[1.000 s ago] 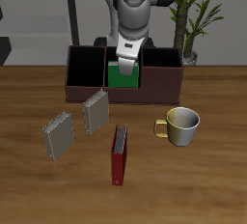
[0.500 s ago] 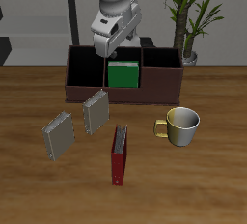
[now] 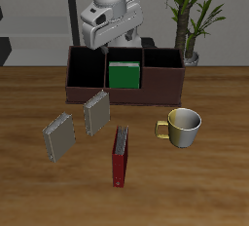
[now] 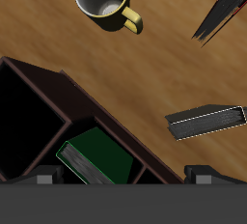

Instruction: Place the green book into the back desk caddy's front compartment and place the left yellow book into the back desk caddy's right compartment and place the red book into the back desk caddy's right compartment

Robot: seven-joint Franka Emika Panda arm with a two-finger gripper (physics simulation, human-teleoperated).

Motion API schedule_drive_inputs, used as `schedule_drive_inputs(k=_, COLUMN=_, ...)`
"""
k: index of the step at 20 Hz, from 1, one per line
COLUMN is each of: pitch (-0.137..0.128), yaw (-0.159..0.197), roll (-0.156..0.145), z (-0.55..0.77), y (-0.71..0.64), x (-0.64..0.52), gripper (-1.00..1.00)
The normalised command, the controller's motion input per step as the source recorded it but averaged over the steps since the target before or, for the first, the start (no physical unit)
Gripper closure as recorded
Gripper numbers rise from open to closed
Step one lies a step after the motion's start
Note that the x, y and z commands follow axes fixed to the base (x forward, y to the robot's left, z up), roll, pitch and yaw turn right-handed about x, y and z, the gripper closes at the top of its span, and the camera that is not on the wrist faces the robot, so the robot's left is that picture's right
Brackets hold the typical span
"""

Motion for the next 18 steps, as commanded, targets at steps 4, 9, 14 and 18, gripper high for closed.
schedule_drive_inputs(k=4, pitch=-0.112, yaw=-0.262, roll=-0.041, z=0.09, y=0.02, x=0.05, gripper=-1.00)
schedule_drive_inputs(k=9, pitch=-0.019, yaw=-0.240, roll=0.009, z=0.02, y=0.05, x=0.06, gripper=-1.00)
schedule_drive_inputs(k=14, pitch=-0.026, yaw=-0.273, roll=0.041, z=0.07, y=-0.05, x=0.13, gripper=-1.00)
schedule_drive_inputs(k=18, pitch=-0.031, yaw=-0.192, roll=-0.018, z=-0.01, y=-0.11, x=0.14, gripper=-1.00)
